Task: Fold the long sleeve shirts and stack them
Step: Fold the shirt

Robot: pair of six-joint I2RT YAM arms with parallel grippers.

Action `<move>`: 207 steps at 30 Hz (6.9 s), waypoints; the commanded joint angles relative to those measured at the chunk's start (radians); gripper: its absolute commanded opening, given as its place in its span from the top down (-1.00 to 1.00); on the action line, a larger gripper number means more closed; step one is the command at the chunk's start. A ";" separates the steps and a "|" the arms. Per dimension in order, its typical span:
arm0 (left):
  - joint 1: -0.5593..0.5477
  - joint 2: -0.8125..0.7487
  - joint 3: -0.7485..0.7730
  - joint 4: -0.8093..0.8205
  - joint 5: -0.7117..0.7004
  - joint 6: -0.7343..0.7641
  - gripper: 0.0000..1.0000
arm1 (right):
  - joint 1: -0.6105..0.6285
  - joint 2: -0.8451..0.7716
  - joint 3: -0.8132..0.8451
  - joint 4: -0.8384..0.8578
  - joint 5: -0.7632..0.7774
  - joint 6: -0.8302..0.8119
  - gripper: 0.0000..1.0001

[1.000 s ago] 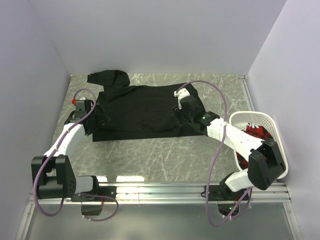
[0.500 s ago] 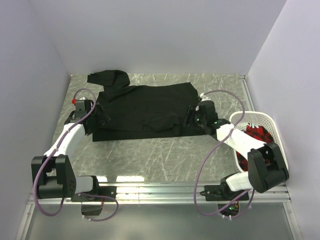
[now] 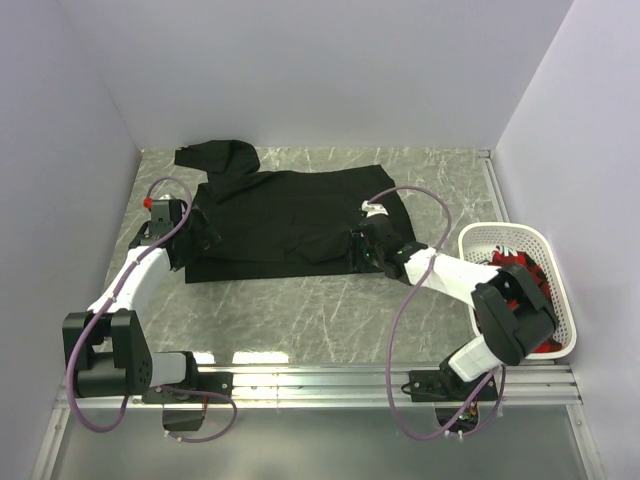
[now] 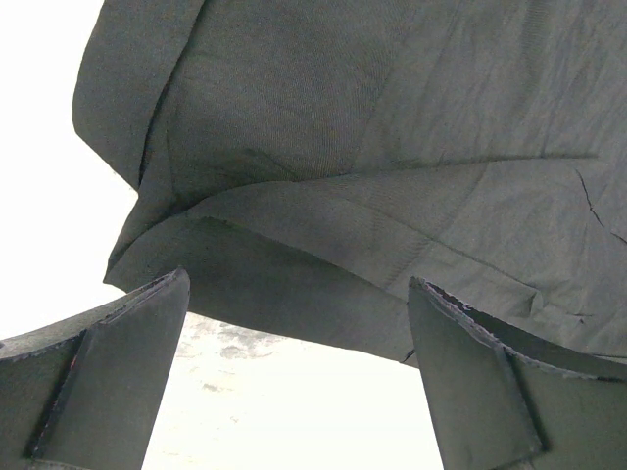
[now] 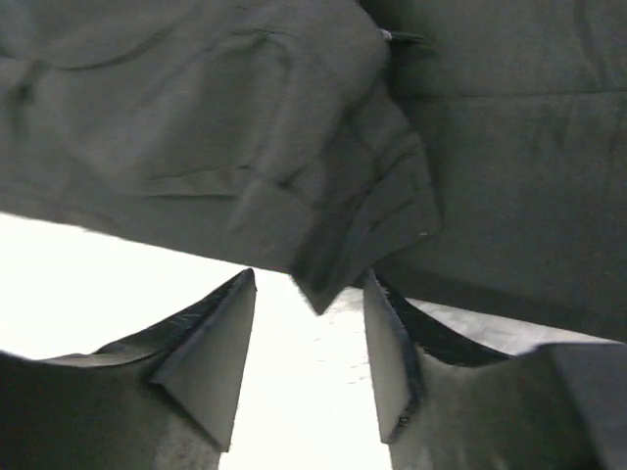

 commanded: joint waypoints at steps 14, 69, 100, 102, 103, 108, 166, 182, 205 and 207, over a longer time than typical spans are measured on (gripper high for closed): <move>-0.001 -0.026 -0.005 0.024 0.015 -0.003 -0.99 | 0.061 0.112 0.387 -0.157 0.397 -0.303 1.00; 0.000 -0.047 -0.011 0.029 0.013 -0.003 -0.99 | -0.334 0.095 -0.188 0.456 -0.346 0.466 -0.13; -0.001 -0.043 -0.013 0.030 0.015 -0.003 -0.99 | -0.348 0.193 -0.167 0.588 -0.429 0.421 0.46; -0.001 -0.043 -0.011 0.030 0.015 -0.003 -0.99 | -0.351 0.189 -0.156 0.571 -0.423 0.414 0.69; -0.001 -0.041 -0.011 0.030 0.015 -0.003 -0.99 | -0.350 0.181 -0.151 0.561 -0.422 0.403 0.86; 0.000 -0.044 -0.011 0.029 0.015 -0.003 -0.99 | -0.351 0.147 -0.116 0.519 -0.403 0.368 1.00; -0.036 0.179 -0.132 0.354 0.064 -0.425 -0.38 | -0.305 -0.046 -0.039 0.108 -0.073 0.099 1.00; -0.036 0.200 -0.175 0.481 0.015 -0.479 0.33 | -0.308 -0.032 -0.036 0.122 -0.096 0.082 1.00; -0.036 0.207 -0.066 0.263 -0.188 -0.428 0.99 | -0.307 -0.009 -0.023 0.065 -0.052 0.035 1.00; -0.036 0.229 -0.069 0.263 -0.169 -0.444 0.96 | -0.307 0.015 -0.004 0.048 -0.064 0.033 0.96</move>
